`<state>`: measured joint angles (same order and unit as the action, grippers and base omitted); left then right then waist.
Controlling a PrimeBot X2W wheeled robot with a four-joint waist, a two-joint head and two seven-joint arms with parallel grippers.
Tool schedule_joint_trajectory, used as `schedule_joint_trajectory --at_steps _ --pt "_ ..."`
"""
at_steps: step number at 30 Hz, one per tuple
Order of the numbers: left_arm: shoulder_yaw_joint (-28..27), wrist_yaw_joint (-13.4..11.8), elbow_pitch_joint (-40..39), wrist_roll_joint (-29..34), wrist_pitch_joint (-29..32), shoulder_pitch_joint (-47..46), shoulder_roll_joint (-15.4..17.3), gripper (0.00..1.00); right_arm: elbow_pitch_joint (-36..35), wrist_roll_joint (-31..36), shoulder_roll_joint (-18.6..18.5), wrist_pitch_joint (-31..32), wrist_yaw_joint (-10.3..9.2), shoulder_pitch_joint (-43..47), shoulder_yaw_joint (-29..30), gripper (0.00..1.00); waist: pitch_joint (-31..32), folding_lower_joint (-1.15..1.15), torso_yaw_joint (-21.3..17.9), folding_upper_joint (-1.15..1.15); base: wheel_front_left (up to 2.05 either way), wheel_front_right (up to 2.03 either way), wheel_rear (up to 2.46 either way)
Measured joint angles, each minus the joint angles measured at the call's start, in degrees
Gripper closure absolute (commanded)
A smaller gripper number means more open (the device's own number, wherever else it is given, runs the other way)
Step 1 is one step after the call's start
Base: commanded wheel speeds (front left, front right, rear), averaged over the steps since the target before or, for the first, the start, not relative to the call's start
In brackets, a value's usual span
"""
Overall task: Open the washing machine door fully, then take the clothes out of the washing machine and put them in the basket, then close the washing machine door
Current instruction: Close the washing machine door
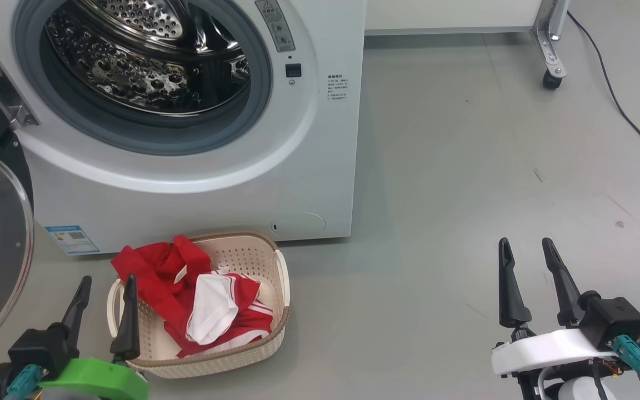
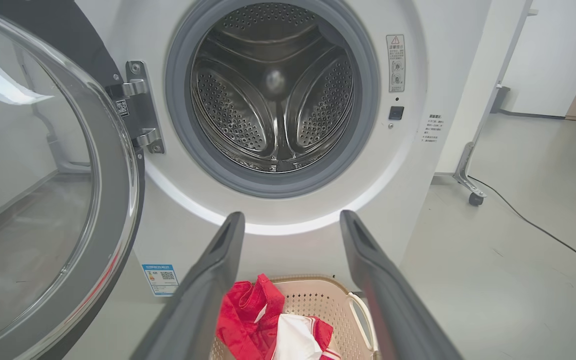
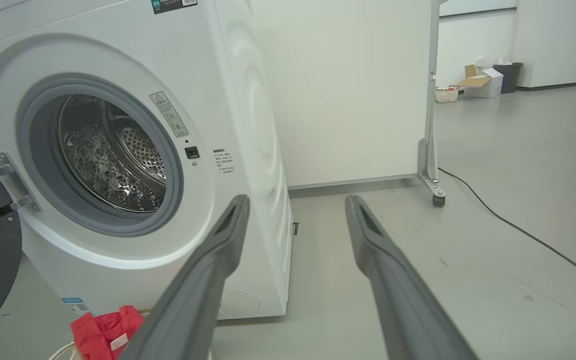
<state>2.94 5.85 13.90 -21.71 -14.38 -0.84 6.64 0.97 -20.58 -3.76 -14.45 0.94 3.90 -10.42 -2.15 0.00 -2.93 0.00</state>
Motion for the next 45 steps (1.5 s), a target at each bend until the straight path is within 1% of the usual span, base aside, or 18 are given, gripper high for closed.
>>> schedule_joint_trajectory --at_steps 25,35,45 --pt "-1.20 0.34 -0.60 0.16 0.00 0.00 -0.49 0.00 0.00 0.08 0.35 0.00 0.09 -0.02 0.55 0.00 -1.11 0.00 0.42 0.00 -0.63 0.63 0.00" --pt "-1.22 0.48 -0.77 1.65 0.00 0.00 -0.55 0.00 0.02 0.08 0.53 0.00 0.31 -0.03 0.71 0.00 -1.16 0.00 0.45 0.00 -0.20 0.20 0.00" --pt "-1.37 0.51 -0.76 1.74 0.00 0.00 -0.77 0.00 0.27 0.08 0.60 0.00 0.47 -0.07 0.76 0.00 -0.76 0.00 0.49 0.00 0.00 0.00 0.00"
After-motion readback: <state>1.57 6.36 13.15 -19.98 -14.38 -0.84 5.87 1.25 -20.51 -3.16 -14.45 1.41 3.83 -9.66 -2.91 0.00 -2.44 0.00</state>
